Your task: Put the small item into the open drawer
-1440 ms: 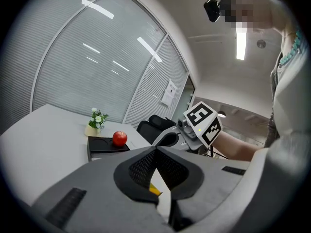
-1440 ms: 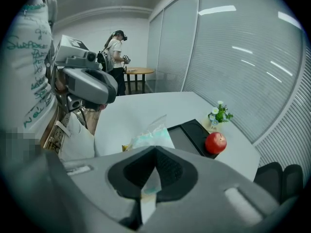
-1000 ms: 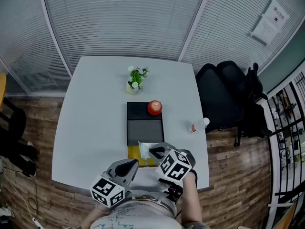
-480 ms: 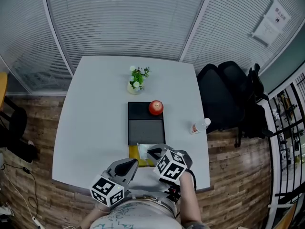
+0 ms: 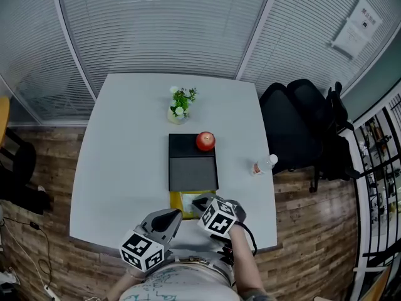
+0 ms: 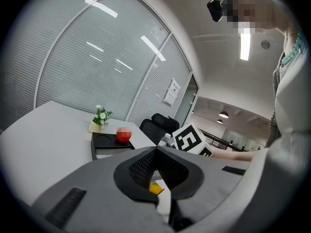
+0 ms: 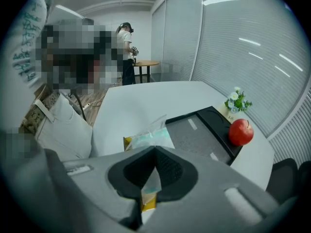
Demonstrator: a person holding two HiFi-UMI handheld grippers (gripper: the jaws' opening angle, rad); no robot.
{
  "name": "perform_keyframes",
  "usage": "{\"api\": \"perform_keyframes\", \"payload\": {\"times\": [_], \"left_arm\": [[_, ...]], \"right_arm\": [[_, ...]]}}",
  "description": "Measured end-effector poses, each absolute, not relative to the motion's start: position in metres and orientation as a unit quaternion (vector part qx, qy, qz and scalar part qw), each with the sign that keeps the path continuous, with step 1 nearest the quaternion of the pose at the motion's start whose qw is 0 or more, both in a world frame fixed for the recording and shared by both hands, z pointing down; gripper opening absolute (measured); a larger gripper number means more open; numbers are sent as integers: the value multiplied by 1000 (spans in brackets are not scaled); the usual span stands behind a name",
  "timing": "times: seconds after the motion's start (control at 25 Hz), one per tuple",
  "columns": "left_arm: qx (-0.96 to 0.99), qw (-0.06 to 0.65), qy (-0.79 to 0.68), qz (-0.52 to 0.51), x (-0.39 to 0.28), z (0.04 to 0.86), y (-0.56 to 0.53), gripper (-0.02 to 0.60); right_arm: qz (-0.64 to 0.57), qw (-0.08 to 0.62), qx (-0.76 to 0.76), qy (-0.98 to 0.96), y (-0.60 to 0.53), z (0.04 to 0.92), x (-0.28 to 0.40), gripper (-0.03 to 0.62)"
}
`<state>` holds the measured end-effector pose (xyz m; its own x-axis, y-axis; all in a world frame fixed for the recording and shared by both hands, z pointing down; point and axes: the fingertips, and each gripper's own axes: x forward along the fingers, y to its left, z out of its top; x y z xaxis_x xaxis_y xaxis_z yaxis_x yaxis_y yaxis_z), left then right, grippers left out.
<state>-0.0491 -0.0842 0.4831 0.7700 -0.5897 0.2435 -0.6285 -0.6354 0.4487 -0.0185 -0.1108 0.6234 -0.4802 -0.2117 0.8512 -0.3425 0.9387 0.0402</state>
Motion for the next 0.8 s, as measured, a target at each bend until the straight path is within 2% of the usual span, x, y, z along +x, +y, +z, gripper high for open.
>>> {"api": "perform_keyframes", "payload": {"times": [0.8], "left_arm": [[893, 280, -348, 48, -60, 502, -89, -3]], "right_arm": [[83, 521, 149, -836, -114, 710, -29, 3]]}}
